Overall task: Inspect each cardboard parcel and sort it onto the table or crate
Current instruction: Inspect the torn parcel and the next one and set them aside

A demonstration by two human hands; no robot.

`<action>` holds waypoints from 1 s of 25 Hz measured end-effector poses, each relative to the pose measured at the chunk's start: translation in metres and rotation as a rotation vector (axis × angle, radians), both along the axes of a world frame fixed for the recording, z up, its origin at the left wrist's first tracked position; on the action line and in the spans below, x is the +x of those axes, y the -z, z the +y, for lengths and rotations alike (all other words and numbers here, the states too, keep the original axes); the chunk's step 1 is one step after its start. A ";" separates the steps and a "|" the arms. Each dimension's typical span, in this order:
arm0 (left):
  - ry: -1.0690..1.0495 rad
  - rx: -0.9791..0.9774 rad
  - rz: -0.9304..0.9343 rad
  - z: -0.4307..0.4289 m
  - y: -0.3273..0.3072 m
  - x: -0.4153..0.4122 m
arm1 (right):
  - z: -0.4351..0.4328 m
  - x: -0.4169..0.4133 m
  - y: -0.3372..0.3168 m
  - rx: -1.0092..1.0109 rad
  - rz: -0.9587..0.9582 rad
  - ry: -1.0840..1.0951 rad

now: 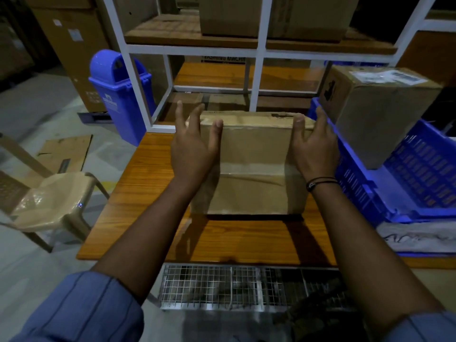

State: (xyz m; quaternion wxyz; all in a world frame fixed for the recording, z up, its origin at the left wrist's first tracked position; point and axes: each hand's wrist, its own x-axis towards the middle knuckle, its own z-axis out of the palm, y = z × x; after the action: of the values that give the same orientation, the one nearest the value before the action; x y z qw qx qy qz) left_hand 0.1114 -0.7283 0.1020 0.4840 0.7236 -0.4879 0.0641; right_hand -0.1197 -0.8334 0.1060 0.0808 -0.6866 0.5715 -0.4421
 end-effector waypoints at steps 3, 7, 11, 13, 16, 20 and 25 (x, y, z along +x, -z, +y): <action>-0.067 0.048 -0.106 -0.004 0.013 -0.018 | 0.009 0.022 0.009 -0.053 0.152 0.053; -0.087 0.215 -0.112 -0.004 0.039 -0.019 | 0.024 0.043 0.032 -0.028 0.458 -0.016; -0.023 0.287 -0.079 -0.005 0.057 -0.008 | 0.005 0.030 0.039 0.094 0.455 -0.080; -0.032 0.271 -0.050 -0.010 0.055 -0.009 | -0.004 0.026 0.040 0.224 0.329 -0.088; -0.087 0.271 -0.059 -0.015 0.054 -0.012 | -0.009 0.031 0.041 0.272 0.255 -0.062; -0.114 0.264 -0.062 -0.015 0.059 -0.013 | -0.012 0.032 0.043 0.273 0.215 -0.047; -0.109 0.262 -0.035 -0.014 0.057 -0.015 | -0.018 0.027 0.045 0.264 0.154 -0.086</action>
State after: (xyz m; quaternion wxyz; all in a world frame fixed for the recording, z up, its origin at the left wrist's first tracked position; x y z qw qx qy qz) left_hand 0.0964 -0.7420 0.0452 0.3725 0.8049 -0.4603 0.0388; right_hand -0.0929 -0.8510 0.0611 0.1452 -0.7256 0.5994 -0.3053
